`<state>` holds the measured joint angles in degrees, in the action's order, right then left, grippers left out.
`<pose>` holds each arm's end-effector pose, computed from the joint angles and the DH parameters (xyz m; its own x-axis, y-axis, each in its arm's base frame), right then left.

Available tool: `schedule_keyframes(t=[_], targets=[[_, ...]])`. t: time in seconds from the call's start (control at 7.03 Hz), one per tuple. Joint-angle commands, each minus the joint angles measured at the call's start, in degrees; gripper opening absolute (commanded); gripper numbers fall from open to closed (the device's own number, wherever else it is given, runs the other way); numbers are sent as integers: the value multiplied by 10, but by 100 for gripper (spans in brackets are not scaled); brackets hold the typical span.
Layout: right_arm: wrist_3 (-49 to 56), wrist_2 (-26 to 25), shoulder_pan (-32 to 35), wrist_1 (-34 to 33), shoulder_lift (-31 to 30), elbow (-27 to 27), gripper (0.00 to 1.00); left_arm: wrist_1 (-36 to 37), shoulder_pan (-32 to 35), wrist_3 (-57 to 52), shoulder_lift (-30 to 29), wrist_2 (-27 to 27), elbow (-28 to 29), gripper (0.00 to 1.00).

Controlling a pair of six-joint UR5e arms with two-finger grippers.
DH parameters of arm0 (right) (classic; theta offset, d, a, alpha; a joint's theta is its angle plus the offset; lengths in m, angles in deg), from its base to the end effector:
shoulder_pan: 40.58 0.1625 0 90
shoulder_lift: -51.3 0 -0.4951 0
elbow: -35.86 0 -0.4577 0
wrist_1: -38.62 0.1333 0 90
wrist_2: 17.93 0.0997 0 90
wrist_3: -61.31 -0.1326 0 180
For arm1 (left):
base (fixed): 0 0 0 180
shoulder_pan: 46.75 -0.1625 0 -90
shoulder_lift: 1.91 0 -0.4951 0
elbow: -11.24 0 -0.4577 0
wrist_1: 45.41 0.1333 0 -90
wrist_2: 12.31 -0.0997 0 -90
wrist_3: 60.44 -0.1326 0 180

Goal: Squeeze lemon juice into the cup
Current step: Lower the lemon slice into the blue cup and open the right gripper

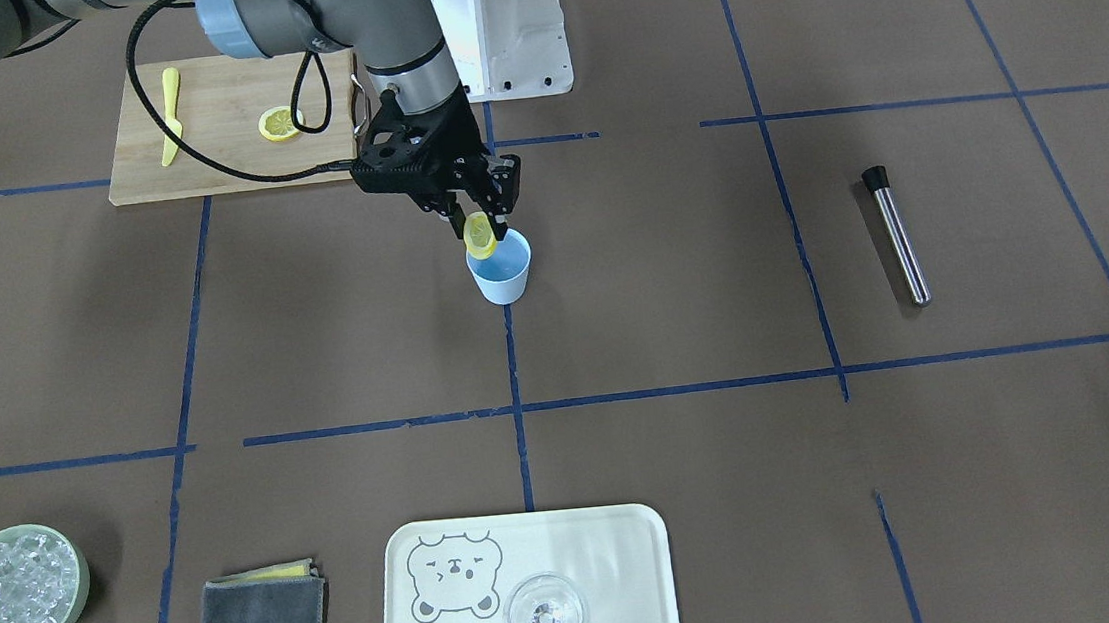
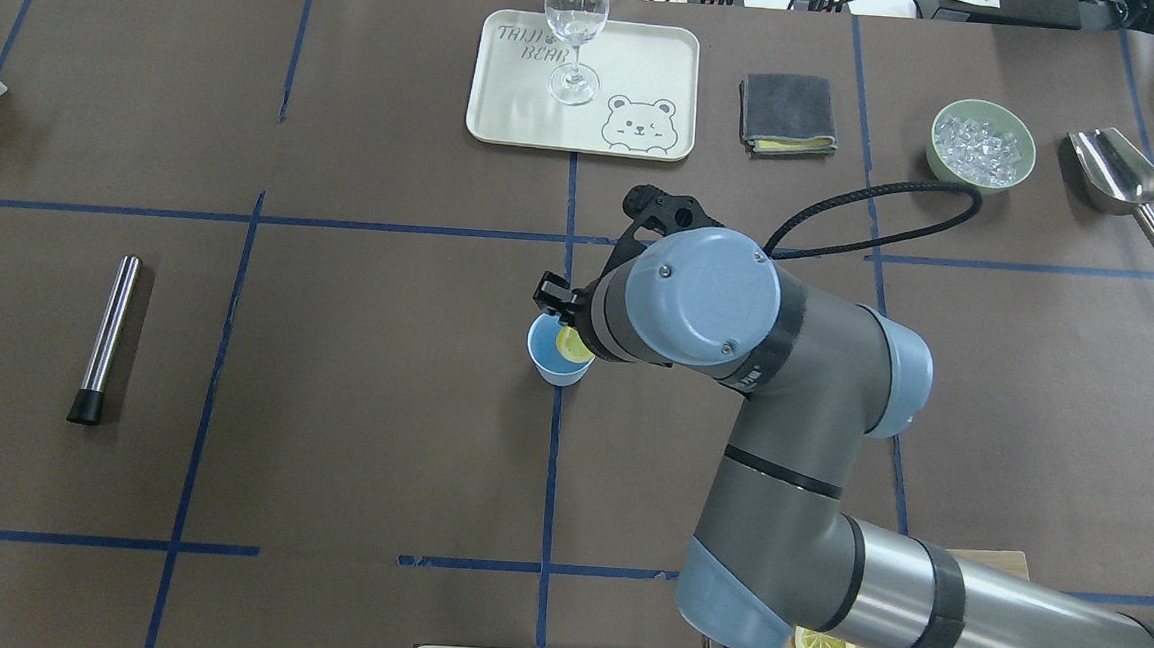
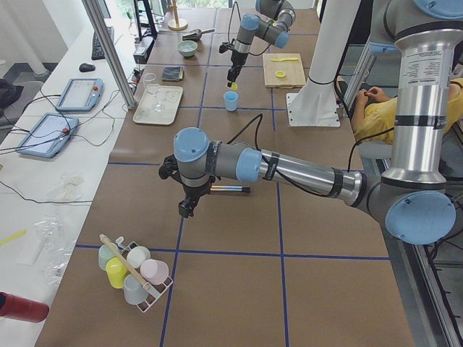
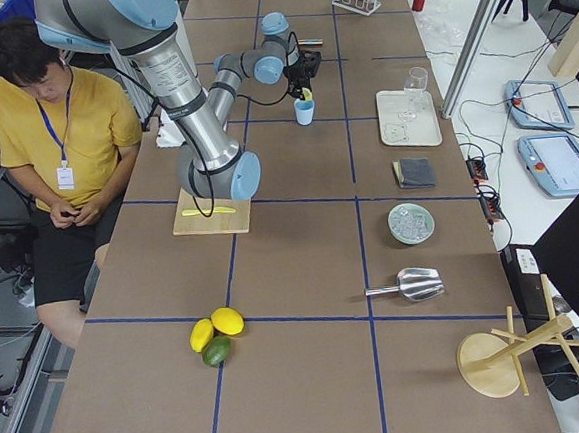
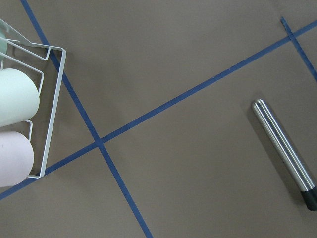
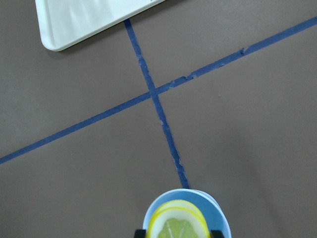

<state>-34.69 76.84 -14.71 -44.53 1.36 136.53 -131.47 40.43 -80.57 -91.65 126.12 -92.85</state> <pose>-0.6425 -0.4475 0.1738 0.4409 0.3296 0.8349 -0.4200 0.8978 -0.1326 -0.0067 -0.5565 0.6177 0.5996 0.4898 -0.6329 -0.2714 0.8684 0.4149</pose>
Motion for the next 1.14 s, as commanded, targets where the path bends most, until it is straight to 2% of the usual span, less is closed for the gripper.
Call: schedule_keyframes(t=[0.0,0.28,0.57,0.85,1.0], targets=[[-7,0,1,31,13,-40,51,0,0,0,0,0,-1,100],[-7,0,0,31,9,-41,53,0,1,1,0,0,-4,100],[-8,0,-6,31,7,-42,60,0,2,1,1,0,-8,100],[-8,-1,-9,31,5,-42,72,0,2,2,1,0,-9,100],[-7,-1,-9,30,4,-42,82,0,2,3,1,0,-9,100]])
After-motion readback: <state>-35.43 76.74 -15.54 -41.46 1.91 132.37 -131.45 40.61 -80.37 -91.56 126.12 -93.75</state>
